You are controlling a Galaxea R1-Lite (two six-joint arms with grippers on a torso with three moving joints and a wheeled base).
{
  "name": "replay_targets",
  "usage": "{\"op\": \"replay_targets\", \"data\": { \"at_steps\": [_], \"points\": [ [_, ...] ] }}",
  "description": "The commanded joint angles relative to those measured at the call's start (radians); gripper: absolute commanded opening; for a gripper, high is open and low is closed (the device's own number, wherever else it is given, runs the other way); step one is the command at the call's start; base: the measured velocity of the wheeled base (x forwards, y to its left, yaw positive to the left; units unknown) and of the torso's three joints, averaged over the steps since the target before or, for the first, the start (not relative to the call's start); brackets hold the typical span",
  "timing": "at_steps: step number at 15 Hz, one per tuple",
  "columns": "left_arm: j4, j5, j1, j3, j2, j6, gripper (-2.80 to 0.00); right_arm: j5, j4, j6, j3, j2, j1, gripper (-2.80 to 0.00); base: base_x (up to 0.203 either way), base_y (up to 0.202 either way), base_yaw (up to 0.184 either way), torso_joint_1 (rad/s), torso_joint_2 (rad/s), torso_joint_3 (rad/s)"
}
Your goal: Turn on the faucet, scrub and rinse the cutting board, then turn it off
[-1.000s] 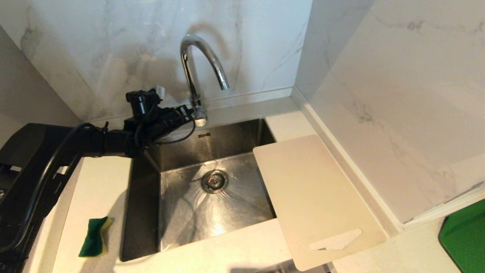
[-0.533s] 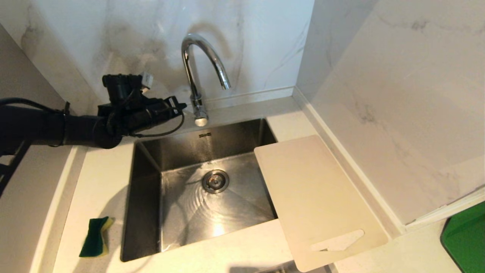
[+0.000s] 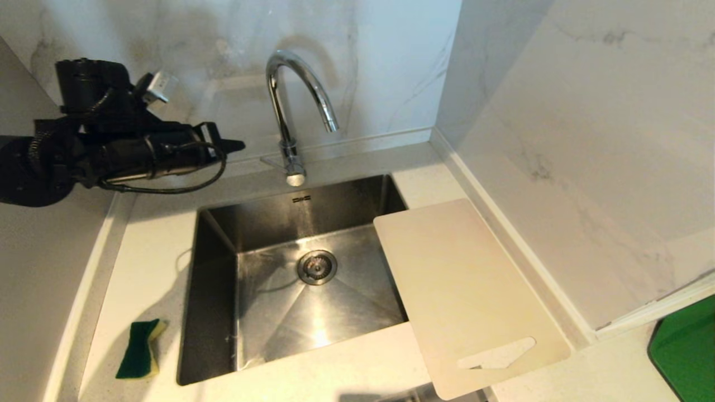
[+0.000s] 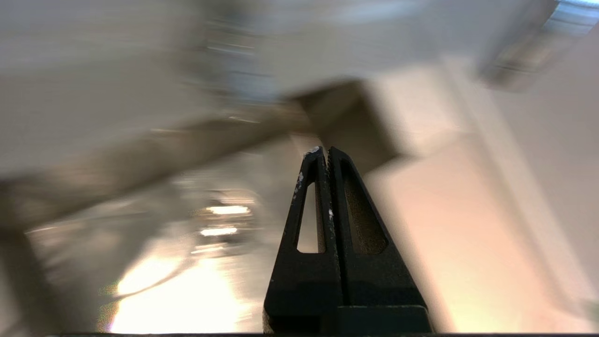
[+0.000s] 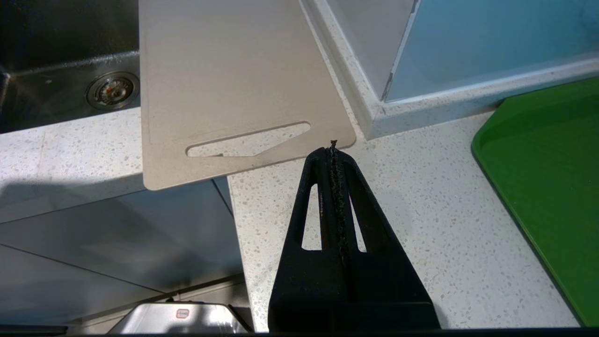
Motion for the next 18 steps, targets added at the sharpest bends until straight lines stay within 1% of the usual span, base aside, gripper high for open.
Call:
{"op": "replay_targets", "data": {
  "at_steps": [1, 2, 3, 6, 9, 12, 15, 17, 18],
  "points": [
    [0.066, 0.015, 0.069, 0.017, -0.122, 0.104, -2.8, 0.0, 0.0, 0.0, 0.0, 0.001, 0.0, -2.8, 0.0, 0.0, 0.0, 0.0, 0.0, 0.0],
    [0.098, 0.025, 0.1, 0.014, -0.159, 0.159, -2.8, 0.0, 0.0, 0.0, 0.0, 0.001, 0.0, -2.8, 0.0, 0.0, 0.0, 0.0, 0.0, 0.0],
    [0.13, 0.037, 0.129, 0.015, -0.198, 0.199, -2.8, 0.0, 0.0, 0.0, 0.0, 0.001, 0.0, -2.8, 0.0, 0.0, 0.0, 0.0, 0.0, 0.0],
    [0.212, 0.049, 0.197, 0.04, -0.323, 0.262, -2.8, 0.0, 0.0, 0.0, 0.0, 0.001, 0.0, -2.8, 0.0, 0.0, 0.0, 0.0, 0.0, 0.0],
    [0.241, 0.053, 0.256, 0.119, -0.47, 0.315, -2.8, 0.0, 0.0, 0.0, 0.0, 0.001, 0.0, -2.8, 0.0, 0.0, 0.0, 0.0, 0.0, 0.0],
    [0.253, 0.042, 0.362, 0.216, -0.607, 0.339, -2.8, 0.0, 0.0, 0.0, 0.0, 0.001, 0.0, -2.8, 0.0, 0.0, 0.0, 0.0, 0.0, 0.0],
    [0.308, 0.019, 0.404, 0.311, -0.737, 0.339, -2.8, 0.0, 0.0, 0.0, 0.0, 0.001, 0.0, -2.8, 0.0, 0.0, 0.0, 0.0, 0.0, 0.0],
    [0.336, -0.02, 0.434, 0.366, -0.834, 0.338, -2.8, 0.0, 0.0, 0.0, 0.0, 0.001, 0.0, -2.8, 0.0, 0.0, 0.0, 0.0, 0.0, 0.0],
    [0.341, -0.029, 0.442, 0.398, -0.882, 0.338, -2.8, 0.0, 0.0, 0.0, 0.0, 0.001, 0.0, -2.8, 0.0, 0.0, 0.0, 0.0, 0.0, 0.0]
  ]
}}
